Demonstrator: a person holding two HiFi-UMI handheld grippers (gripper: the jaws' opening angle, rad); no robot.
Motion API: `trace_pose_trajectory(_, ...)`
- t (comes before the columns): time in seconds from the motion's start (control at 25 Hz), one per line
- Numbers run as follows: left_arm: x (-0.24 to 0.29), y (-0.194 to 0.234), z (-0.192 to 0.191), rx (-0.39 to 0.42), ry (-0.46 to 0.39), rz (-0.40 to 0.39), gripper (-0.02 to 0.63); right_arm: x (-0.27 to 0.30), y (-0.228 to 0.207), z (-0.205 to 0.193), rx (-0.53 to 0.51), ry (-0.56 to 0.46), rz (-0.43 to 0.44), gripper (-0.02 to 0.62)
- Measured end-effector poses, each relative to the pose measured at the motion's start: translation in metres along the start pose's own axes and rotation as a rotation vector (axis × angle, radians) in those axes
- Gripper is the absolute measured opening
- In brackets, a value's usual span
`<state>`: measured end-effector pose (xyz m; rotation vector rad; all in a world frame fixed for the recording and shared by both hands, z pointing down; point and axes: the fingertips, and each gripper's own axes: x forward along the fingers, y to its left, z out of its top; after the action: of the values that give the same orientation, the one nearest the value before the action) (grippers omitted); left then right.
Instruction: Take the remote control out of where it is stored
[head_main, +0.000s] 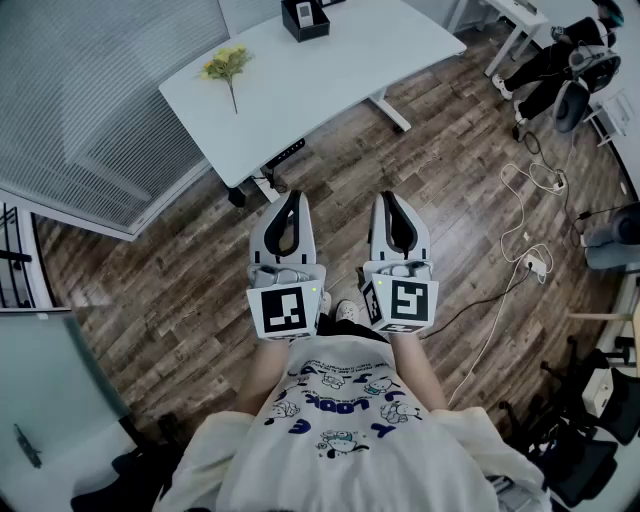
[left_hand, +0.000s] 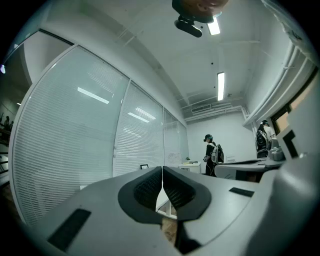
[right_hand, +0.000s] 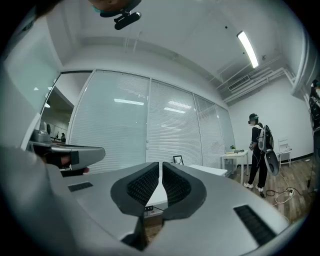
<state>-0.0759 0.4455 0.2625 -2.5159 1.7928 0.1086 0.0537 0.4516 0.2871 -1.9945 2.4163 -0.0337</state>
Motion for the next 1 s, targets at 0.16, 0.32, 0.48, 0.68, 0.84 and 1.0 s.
trace_pose_trajectory(0.16,0.003,0.003,0.000,-0.008,0.005,-0.004,0.018,0.004,0.002,0.002,0.002,0.002,-0.002,0.044)
trace_pose_trajectory(0.32,0.003,0.006,-0.004,-0.015,0.009,-0.004,0.018,0.007,0.003,-0.001,0.007,0.004,-0.007,0.044)
trace_pose_trajectory(0.48,0.008,0.013,-0.006,-0.020,0.016,-0.004,0.018,0.014,0.004,-0.002,0.009,0.010,-0.013,0.044)
trace_pose_trajectory(0.68,0.014,0.019,-0.010,-0.018,0.019,-0.009,0.018,0.021,0.005,-0.005,0.024,0.013,-0.020,0.046)
trace_pose_trajectory(0.84,0.018,0.024,-0.012,-0.016,0.015,-0.016,0.018,0.028,0.008,-0.008,0.022,0.020,-0.031,0.046)
trace_pose_trajectory(1.0,0.026,0.031,-0.016,-0.020,0.019,-0.028,0.018,0.036,0.011,-0.011,0.013,0.022,-0.044,0.046)
